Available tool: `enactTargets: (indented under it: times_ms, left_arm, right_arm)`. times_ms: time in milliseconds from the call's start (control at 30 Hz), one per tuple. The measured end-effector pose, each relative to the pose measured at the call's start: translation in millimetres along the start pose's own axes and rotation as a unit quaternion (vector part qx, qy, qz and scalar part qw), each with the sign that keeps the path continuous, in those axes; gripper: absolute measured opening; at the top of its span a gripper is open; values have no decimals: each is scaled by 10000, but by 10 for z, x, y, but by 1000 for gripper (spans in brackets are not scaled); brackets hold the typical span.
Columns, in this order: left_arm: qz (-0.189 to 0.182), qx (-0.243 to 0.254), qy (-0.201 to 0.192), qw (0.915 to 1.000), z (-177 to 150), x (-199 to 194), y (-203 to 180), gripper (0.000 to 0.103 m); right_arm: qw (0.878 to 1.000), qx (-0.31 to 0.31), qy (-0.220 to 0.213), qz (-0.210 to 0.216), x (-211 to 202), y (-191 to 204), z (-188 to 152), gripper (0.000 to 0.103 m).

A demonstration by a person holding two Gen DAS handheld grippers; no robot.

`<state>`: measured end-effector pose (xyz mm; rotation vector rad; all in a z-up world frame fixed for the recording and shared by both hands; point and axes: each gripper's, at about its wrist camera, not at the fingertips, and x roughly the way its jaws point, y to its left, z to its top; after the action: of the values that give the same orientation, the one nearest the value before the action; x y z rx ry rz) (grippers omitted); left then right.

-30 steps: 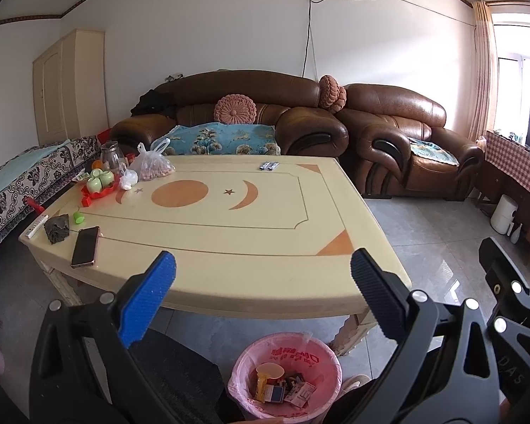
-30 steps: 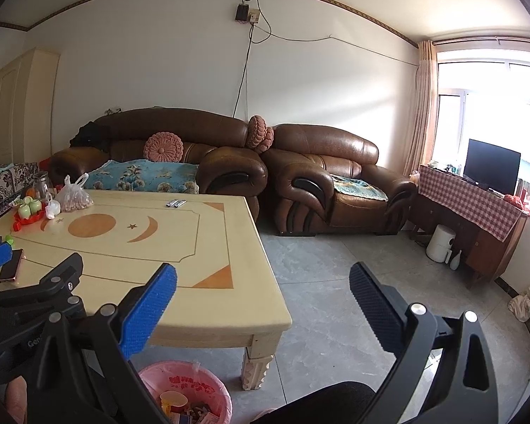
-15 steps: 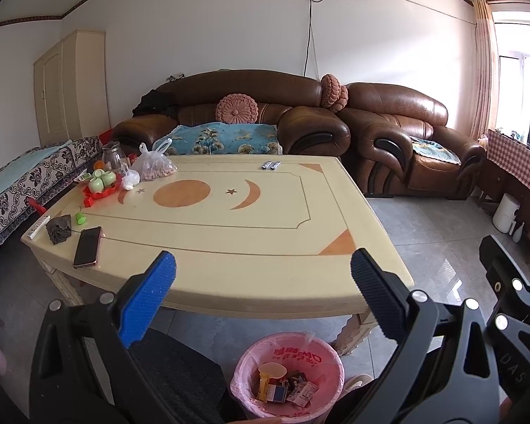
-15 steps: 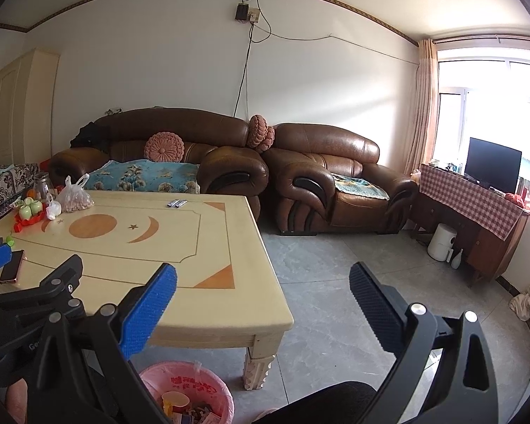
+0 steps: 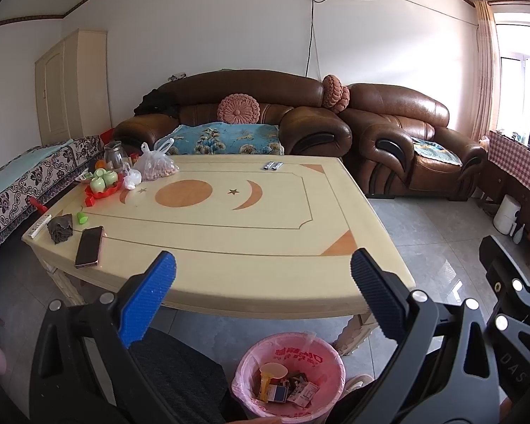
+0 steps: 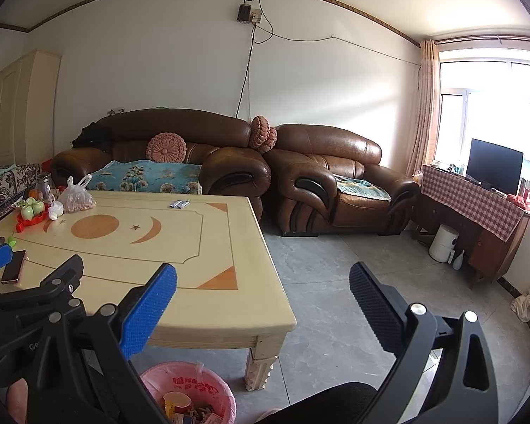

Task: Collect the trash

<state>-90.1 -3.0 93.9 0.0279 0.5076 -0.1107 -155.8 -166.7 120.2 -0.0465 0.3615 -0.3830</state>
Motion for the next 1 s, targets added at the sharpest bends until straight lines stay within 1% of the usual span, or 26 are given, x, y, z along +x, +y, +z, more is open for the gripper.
enactTargets:
  times_ms: [433, 767, 1000]
  left_arm:
    - [9, 9, -9, 10000, -2, -1, 9, 97]
    - [95, 71, -44, 9999, -42, -17, 19, 97]
    - [6, 78, 48, 10000, -49, 2, 25, 97]
  right_arm:
    - [10000, -8, -20, 3, 8, 25, 31, 96]
    - [10000, -21, -24, 0, 20, 34, 45, 96]
    - [10000, -18, -27, 2, 22, 32, 46, 96]
